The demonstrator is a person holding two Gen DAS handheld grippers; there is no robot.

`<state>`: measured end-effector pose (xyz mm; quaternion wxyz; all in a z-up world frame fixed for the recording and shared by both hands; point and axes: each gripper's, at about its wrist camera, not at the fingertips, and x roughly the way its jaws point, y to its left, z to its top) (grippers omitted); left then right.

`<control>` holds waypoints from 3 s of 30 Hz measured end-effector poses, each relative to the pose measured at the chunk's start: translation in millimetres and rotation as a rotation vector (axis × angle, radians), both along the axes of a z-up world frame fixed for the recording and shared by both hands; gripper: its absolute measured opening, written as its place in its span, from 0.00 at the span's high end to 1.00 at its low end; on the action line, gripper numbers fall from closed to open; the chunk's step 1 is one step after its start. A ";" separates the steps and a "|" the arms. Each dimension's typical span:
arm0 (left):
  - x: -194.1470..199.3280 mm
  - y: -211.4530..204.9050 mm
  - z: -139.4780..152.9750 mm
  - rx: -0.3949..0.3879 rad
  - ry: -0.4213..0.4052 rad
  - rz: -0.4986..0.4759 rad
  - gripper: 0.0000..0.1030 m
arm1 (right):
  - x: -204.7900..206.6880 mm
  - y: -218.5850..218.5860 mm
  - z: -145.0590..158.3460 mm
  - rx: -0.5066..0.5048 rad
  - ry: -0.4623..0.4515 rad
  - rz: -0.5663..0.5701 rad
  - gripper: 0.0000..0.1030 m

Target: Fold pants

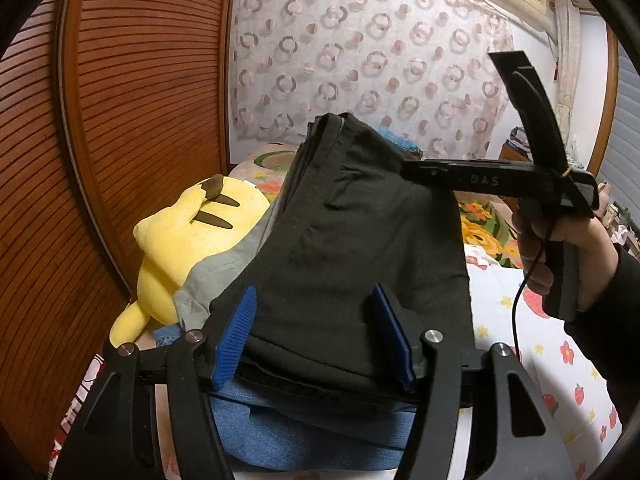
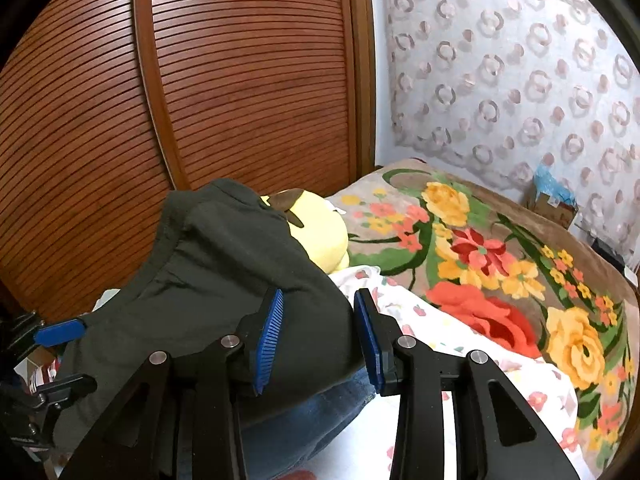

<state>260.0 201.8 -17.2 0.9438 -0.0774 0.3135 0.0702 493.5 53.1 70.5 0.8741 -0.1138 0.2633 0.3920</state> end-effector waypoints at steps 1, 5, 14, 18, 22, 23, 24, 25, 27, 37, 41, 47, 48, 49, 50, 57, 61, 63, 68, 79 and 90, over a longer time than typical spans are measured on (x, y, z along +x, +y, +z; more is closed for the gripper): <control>-0.4 -0.5 1.0 0.007 0.001 0.000 0.40 | -5.2 -3.5 -1.1 0.005 -0.003 -0.004 0.63; -5.3 0.4 5.0 0.022 -0.001 0.001 0.40 | -28.8 -14.2 0.6 0.020 -0.028 -0.014 0.63; -29.1 -1.4 18.5 0.036 -0.027 -0.007 0.20 | -88.0 -41.0 3.3 0.069 -0.040 -0.011 0.63; -37.8 -5.9 24.5 0.069 -0.022 -0.010 0.19 | -111.4 -53.3 2.0 0.080 -0.038 -0.013 0.63; -48.5 -11.0 30.2 0.087 -0.038 -0.026 0.12 | -134.2 -64.9 1.3 0.086 -0.040 -0.023 0.63; -51.3 -13.1 31.8 0.088 -0.040 -0.031 0.11 | -140.7 -68.2 1.3 0.087 -0.040 -0.026 0.63; -53.3 -14.2 32.8 0.088 -0.042 -0.034 0.11 | -147.1 -71.1 0.8 0.088 -0.040 -0.029 0.62; -55.9 -15.6 34.0 0.086 -0.046 -0.041 0.11 | -153.1 -73.7 0.2 0.087 -0.039 -0.032 0.60; -60.6 -18.9 35.8 0.084 -0.052 -0.058 0.11 | -163.3 -78.9 -1.1 0.082 -0.040 -0.041 0.57; -85.2 -36.4 50.4 0.101 -0.084 -0.076 0.11 | -218.6 -98.6 4.0 0.067 -0.049 -0.083 0.52; -92.7 -43.6 52.9 0.074 -0.090 -0.102 0.11 | -243.8 -110.1 5.9 0.075 -0.060 -0.094 0.51; -109.2 -61.7 53.5 0.056 -0.116 -0.140 0.11 | -280.2 -128.2 1.6 0.089 -0.059 -0.132 0.50; -111.4 -64.6 53.3 0.053 -0.117 -0.144 0.11 | -286.1 -131.1 0.6 0.088 -0.059 -0.139 0.50; -114.1 -68.1 53.0 0.053 -0.119 -0.147 0.11 | -291.8 -133.1 -0.2 0.085 -0.061 -0.146 0.50; -117.0 -71.1 52.9 0.054 -0.120 -0.149 0.11 | -297.7 -136.1 -1.5 0.084 -0.063 -0.154 0.50; -136.7 -96.2 47.0 0.063 -0.119 -0.175 0.11 | -335.5 -156.6 -11.0 0.086 -0.061 -0.201 0.49; -145.1 -113.1 42.1 0.071 -0.115 -0.200 0.11 | -354.1 -171.7 -15.5 0.095 -0.062 -0.244 0.49; -149.2 -120.9 41.2 0.070 -0.117 -0.211 0.11 | -364.5 -176.9 -16.0 0.086 -0.079 -0.280 0.49; -159.1 -141.3 46.3 0.068 -0.132 -0.241 0.11 | -392.5 -195.0 -14.3 0.097 -0.093 -0.331 0.49; -182.0 -190.8 66.1 0.084 -0.175 -0.316 0.10 | -446.8 -234.7 3.0 0.120 -0.151 -0.428 0.34; -200.8 -224.1 81.0 0.091 -0.213 -0.355 0.10 | -480.6 -268.7 10.0 0.154 -0.172 -0.529 0.33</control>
